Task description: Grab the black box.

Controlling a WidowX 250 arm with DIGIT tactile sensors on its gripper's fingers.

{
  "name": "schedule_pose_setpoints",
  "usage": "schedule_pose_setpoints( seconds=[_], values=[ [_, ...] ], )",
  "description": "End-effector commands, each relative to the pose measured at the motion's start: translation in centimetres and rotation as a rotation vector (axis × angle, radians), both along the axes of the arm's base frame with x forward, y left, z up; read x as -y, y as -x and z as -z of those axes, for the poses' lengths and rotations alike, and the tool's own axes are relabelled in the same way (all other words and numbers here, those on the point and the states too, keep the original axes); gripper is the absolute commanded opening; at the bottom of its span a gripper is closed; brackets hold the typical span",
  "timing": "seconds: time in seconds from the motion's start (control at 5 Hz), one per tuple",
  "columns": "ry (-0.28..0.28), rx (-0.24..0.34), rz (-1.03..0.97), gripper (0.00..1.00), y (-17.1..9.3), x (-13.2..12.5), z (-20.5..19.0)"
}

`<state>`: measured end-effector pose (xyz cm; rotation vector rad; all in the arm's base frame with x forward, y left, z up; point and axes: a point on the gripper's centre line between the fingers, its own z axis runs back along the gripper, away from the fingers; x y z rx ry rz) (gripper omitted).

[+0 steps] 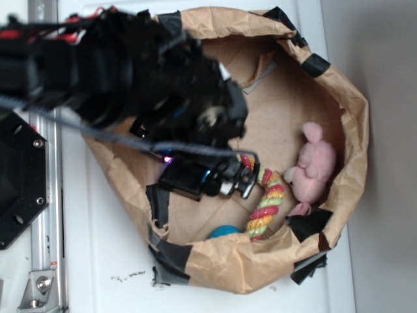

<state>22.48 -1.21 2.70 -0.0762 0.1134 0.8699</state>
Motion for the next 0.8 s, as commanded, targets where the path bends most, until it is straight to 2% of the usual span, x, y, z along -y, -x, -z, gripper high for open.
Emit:
schedule_pose_setpoints(
  seconds=[0.0,0.2,0.4,0.6],
  values=[
    [-0.318,0.324,0.392,0.00,-2.2,-5.4,-11.0],
    [-0.307,0.312,0.594,0.00,-5.0,-6.3,-14.9],
    [-0.253,0.316,0.717,0.00,-5.9,-5.7,-15.5],
    [-0.136,0.336,0.854,0.00,-6.7,-4.0,-14.2]
  ],
)
